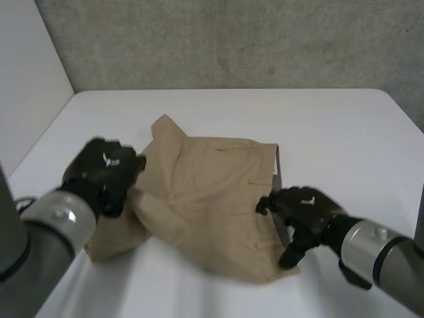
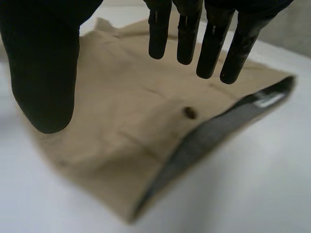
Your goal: Fold the shorts.
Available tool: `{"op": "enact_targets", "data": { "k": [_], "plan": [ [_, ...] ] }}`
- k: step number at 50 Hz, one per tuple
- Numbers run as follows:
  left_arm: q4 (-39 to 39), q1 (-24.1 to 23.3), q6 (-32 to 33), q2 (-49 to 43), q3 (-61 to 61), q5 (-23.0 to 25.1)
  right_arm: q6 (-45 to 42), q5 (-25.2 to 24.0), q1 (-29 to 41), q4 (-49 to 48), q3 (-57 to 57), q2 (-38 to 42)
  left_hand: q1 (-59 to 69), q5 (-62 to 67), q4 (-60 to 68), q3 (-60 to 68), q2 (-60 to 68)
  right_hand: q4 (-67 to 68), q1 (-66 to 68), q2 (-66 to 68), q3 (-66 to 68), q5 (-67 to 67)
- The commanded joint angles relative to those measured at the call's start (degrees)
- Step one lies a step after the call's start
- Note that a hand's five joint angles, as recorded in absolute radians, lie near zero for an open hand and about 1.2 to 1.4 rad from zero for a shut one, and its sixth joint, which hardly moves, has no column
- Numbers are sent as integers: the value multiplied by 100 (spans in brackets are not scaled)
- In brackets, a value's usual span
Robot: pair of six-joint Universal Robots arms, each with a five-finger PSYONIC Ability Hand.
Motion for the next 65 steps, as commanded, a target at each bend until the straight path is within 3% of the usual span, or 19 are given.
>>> {"op": "enact_targets", "data": {
  "k": [1, 11, 15, 16, 17, 22, 27, 31, 36, 44, 57, 65],
  "plan": [
    [120, 98, -3, -660, 800, -259, 630, 66, 383, -343, 329, 51, 1484, 1331, 1139, 1163, 1127, -74, 137, -332, -185, -73],
    [146, 98, -29, -1021, 1109, -401, 737, 1059, 753, -1144, 356, 700, 1484, 1331, 1139, 1163, 1127, 748, 959, 490, 637, 749],
    [155, 107, -38, -1039, 1127, -400, 693, 1490, 885, -1328, 251, 1008, 1484, 1331, 1139, 1163, 1127, 3030, 3241, 2771, 2918, 3030],
    [155, 107, -47, -1039, 1127, -401, 658, 1612, 902, -1494, 242, 1061, 1484, 1331, 1139, 1163, 1127, 5236, 5447, 4978, 5125, 5237],
    [147, 115, -47, -1039, 1118, -409, 623, 1666, 894, -1583, 259, 1053, 1484, 1331, 1139, 1163, 1127, 6019, 6230, 5760, 5907, 6019],
    [111, 98, -47, -1022, 977, -392, 184, 1745, 823, -1988, 321, 772, 1484, 1331, 1139, 1163, 1127, 6027, 6238, 5768, 5915, 6027],
    [50, 45, -47, -907, 600, -383, -721, 1736, 823, -1690, 268, 17, 1484, 1331, 1139, 1163, 1127, 6027, 6238, 5768, 5915, 6027],
    [-126, -34, -38, -653, 152, -357, -1573, 1736, 683, -865, 49, -301, 1484, 1331, 1139, 1163, 1127, 6027, 6238, 5768, 5915, 6027],
    [-415, -227, -65, -267, -375, -313, -2697, 1710, -219, 733, -232, -450, 1484, 1331, 1139, 1163, 1127, 6027, 6238, 5768, 5915, 6027],
    [-776, -359, -652, 77, -719, 108, -3639, 1754, -847, 1492, -479, -503, 1484, 1331, 1139, 1163, 1127, 6027, 6238, 5768, 5915, 6027],
    [-1137, -377, -812, 200, -368, 223, -3623, 1640, -820, 1985, -1208, -494, 1484, 1331, 1139, 1163, 1127, 6027, 6238, 5768, 5915, 6027],
    [-716, -113, -803, -89, 212, 215, -3070, 1341, -777, 1827, -1963, 58, 1484, 1331, 1139, 1163, 1127, 6027, 6238, 5768, 5915, 6027]
  ]
}}
